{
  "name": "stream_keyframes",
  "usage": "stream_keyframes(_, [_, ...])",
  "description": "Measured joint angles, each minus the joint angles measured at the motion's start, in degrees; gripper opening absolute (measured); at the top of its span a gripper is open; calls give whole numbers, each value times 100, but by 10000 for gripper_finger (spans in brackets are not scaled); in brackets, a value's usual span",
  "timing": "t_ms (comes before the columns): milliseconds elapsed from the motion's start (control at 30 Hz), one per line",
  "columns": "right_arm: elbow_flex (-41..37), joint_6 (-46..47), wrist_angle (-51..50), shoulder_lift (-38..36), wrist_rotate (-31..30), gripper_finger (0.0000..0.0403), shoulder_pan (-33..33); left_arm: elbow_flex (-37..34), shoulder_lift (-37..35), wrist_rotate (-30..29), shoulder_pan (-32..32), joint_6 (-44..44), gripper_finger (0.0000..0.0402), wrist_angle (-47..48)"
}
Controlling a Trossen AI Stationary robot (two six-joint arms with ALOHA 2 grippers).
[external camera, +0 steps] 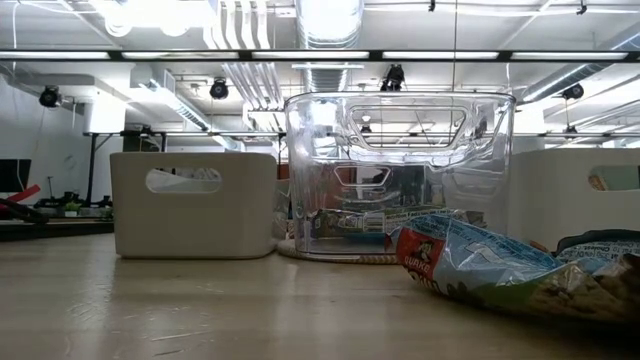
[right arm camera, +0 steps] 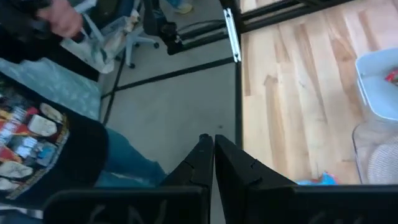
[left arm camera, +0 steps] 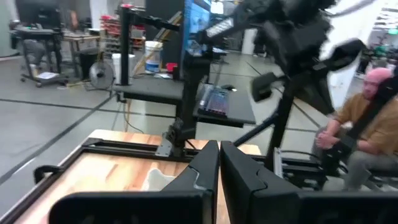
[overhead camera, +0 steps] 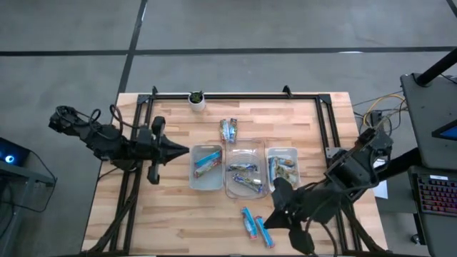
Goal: Pick and place Granola Bars by type
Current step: Put the right red granola bar into the gray bin
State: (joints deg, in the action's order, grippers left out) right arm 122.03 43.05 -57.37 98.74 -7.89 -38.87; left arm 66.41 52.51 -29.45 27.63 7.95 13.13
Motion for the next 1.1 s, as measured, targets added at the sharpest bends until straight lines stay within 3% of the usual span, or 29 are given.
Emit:
stream_keyframes(333, [-23,-317,-705,-45,-239,8,69,2,107,1450,-1571,309,0,6])
stream_keyframes(500, [-23,315,-1302,-125,-297,8,251,2,230,2092,-2210,318,0,41])
stream_keyframes(867, [-55,1551,-1772,-123,233,8,362,2,298,2234,-2484,435,0,138])
stream_keyframes(1100, [-65,2673,-1737,73,-105,8,274,2,135,2318,-2482,441,0,332])
